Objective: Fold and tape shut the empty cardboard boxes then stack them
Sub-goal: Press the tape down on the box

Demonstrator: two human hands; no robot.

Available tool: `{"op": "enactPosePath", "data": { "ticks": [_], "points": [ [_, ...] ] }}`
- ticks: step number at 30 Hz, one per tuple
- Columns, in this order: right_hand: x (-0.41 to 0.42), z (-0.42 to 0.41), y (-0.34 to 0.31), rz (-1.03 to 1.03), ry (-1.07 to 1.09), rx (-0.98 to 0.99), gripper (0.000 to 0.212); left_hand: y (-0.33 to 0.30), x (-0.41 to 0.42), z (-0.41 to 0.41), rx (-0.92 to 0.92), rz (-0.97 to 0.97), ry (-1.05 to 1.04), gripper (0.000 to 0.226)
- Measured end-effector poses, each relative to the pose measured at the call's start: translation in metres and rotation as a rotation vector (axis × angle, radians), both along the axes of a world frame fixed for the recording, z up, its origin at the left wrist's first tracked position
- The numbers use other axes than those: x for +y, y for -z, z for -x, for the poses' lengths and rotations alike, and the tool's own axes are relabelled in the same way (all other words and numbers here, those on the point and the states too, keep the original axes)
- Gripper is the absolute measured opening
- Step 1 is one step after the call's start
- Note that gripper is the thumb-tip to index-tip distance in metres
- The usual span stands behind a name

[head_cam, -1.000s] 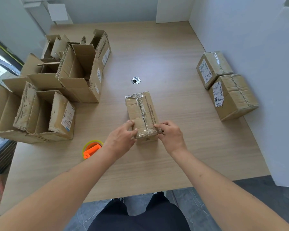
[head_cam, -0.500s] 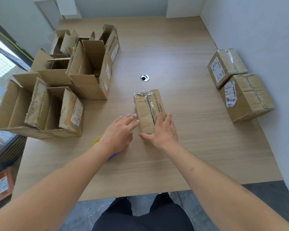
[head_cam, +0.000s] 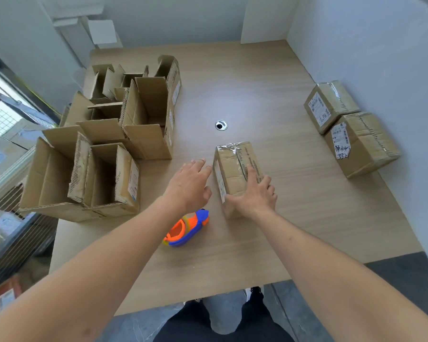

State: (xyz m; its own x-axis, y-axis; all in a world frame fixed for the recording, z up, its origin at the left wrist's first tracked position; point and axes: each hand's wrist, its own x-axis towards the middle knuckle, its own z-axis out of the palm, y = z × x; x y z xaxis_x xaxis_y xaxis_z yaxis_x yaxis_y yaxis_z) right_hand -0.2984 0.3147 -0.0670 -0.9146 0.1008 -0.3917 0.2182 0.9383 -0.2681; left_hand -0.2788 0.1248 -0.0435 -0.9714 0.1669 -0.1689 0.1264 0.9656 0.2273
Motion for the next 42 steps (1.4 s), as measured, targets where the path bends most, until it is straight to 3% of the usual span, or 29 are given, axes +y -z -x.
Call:
{"op": "enactPosePath", "data": {
  "ticks": [8,17,34,42],
  "points": [
    [0.031,-0.036,-0.063,-0.007,0.077,0.053,0.115,-0.054,0.012,0.007,0.02,0.0,0.143,0.064],
    [0.116,-0.055,-0.129,-0.002,0.147,0.149,0.114,-0.118,0.093,0.001,0.118,0.086,0.209,0.064],
    [0.366,-0.099,-0.127,-0.032,0.06,0.144,0.115,-0.113,0.34,-0.047,0.081,0.079,0.139,0.064],
    [0.43,-0.092,-0.108,-0.017,0.078,0.089,0.116,-0.112,0.405,-0.044,0.025,0.1,0.108,0.062]
  ]
}}
